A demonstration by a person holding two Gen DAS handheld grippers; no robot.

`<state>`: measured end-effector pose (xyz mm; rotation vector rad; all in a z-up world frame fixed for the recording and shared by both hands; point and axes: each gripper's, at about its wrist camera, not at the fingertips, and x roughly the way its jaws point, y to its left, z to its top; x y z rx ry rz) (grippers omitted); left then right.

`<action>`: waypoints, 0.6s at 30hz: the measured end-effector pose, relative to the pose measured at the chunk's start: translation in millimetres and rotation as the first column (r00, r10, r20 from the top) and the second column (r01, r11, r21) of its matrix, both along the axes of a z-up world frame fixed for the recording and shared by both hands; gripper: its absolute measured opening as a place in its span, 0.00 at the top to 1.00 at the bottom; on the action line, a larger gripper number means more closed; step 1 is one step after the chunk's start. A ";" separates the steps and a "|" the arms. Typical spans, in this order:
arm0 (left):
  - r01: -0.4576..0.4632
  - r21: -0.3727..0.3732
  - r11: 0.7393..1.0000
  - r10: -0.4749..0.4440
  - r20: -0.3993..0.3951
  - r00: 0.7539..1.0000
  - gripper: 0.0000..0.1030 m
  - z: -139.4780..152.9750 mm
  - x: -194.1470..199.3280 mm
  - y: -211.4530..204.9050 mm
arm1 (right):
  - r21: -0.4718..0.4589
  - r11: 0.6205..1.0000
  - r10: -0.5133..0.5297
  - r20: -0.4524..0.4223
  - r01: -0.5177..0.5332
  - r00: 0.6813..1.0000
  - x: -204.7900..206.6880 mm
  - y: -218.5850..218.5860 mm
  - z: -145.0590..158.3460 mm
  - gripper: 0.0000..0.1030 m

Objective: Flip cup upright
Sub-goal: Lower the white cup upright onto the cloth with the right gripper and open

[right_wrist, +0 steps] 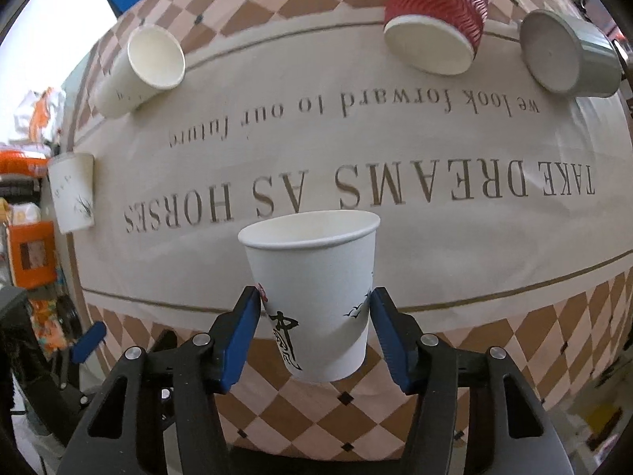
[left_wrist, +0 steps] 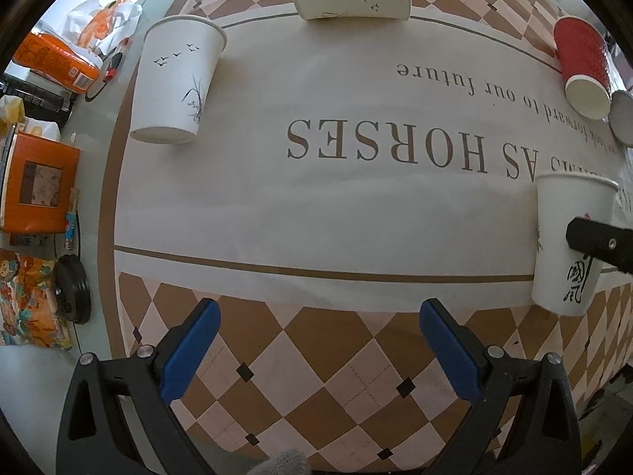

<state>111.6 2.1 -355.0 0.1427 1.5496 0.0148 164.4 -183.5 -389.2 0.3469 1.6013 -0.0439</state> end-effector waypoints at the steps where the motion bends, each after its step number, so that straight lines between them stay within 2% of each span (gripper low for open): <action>1: -0.004 -0.005 1.000 0.004 -0.001 1.000 0.00 -1.8 3.9 3.6 | 0.013 1.000 -0.018 0.031 0.017 0.999 -0.5 -3.4 3.3 0.43; 4: -0.031 -0.039 0.999 0.030 -0.008 1.000 0.00 -4.7 12.9 9.6 | 0.029 0.998 -0.064 0.119 0.061 0.991 6.2 -14.1 14.5 0.43; 8: -0.064 -0.073 0.995 0.064 -0.009 0.998 0.00 -8.7 30.3 16.3 | 0.016 0.994 -0.108 0.264 0.107 0.958 13.0 -22.9 25.6 0.43; 10: -0.070 -0.078 0.995 0.070 0.000 0.998 0.00 -9.5 37.9 18.3 | -0.003 0.992 -0.120 0.358 0.130 0.926 13.5 -24.6 31.0 0.43; 15: -0.052 -0.070 0.996 0.054 0.031 0.998 0.00 -14.6 51.7 20.8 | -0.058 0.987 -0.095 0.531 0.148 0.842 15.0 -17.6 33.2 0.43; 18: -0.041 -0.059 0.997 0.043 0.035 0.998 0.00 -19.7 53.9 21.1 | -0.093 0.984 -0.071 0.584 0.153 0.809 10.9 -3.5 25.3 0.43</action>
